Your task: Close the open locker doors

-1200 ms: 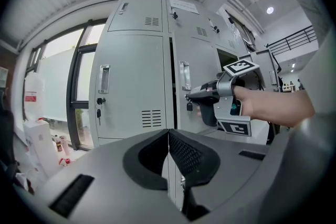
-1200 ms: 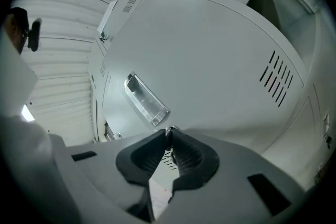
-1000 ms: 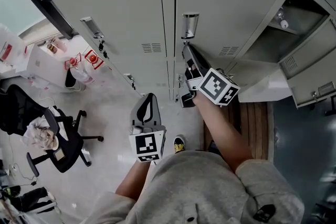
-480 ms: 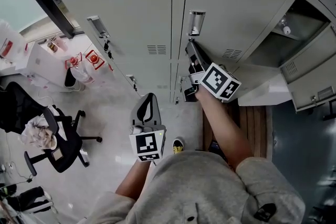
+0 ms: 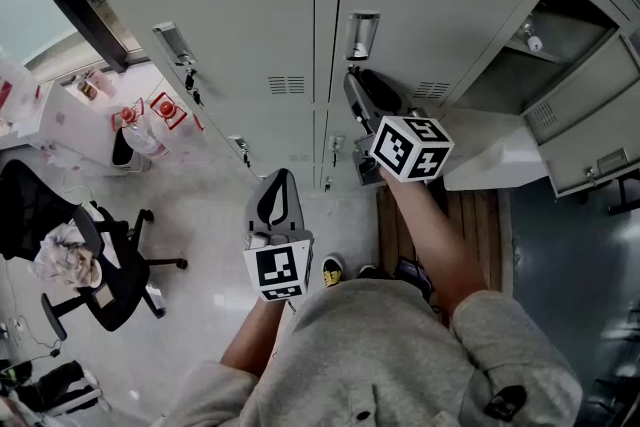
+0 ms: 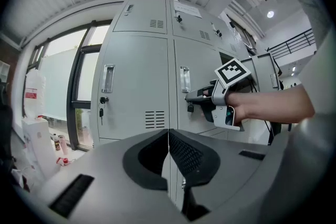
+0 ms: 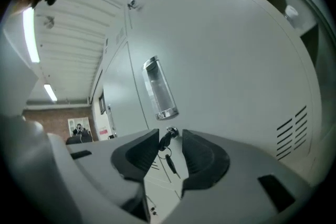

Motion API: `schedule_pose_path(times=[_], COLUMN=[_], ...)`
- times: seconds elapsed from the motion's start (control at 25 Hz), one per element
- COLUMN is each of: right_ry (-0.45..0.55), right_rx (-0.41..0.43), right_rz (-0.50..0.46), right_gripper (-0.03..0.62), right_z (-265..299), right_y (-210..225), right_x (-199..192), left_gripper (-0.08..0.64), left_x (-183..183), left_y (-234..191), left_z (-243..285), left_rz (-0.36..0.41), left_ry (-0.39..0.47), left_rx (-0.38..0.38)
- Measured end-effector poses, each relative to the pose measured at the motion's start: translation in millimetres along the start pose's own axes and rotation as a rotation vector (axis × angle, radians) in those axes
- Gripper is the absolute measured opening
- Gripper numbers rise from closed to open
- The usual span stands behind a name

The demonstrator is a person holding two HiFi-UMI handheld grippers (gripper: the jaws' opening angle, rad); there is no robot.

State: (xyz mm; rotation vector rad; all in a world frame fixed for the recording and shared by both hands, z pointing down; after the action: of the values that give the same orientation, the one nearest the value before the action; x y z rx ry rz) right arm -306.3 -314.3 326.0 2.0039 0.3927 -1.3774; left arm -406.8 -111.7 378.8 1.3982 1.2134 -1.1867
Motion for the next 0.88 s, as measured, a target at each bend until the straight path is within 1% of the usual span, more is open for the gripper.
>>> schedule_pose_path(times=[0.12,0.24,0.48,0.6,0.64,0.68,0.76,0.88], right_ry=[0.013,0.028,0.065,0.071,0.068,0.065,0.057,0.03], right_rx=[0.025,0.035,0.04,0.08,0.097,0.105,0.097,0.057], right_rz=[-0.154,-0.249,-0.328,-0.394,-0.42,-0.449,-0.508,-0.558], right_gripper=[0.13,0.13,0.13,0.126,0.107,0.066,0.048,0.043], right_z=[-8.4,-16.6,-41.9,-68.7,-79.1,-90.4,-115.0,-153.0], right_y=[-7.4,-10.7,-9.3,-5.7,-4.0,-1.5,6.2,21.6], right_x=[6.0,12.1,34.1,49.3,54.5,59.6,68.8,78.2], left_gripper=[0.012,0.011,0.012,0.011,0.012,0.011,0.011,0.011], left_x=[-1.0,-0.7,9.2,10.2,9.9,9.4,8.2,6.9], left_y=[2.4,6.5,17.6,25.4,28.7,32.3,39.8,50.2], left_z=[-3.2,-4.5,0.1,6.2,7.9,9.0,10.0,10.4], left_rz=[-0.004,-0.001,0.003,0.005,0.007,0.008,0.005,-0.009], left_ry=[-0.003,-0.011,-0.002,0.006,0.006,0.006,0.003,0.003], left_rx=[0.002,0.0,-0.03,-0.056,-0.066,-0.076,-0.096,-0.124])
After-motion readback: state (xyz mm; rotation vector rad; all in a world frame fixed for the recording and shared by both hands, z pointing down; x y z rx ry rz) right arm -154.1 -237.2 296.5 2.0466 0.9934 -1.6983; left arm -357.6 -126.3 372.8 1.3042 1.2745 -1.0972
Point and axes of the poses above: the fingertips, and each gripper's own axes: z forward along the fingers, y to its right, x out of its top, the point moved 5 cm from there along -z, backward along the fingers, and after that the axes turned 15 degrees about y, right-handed, at the moved point
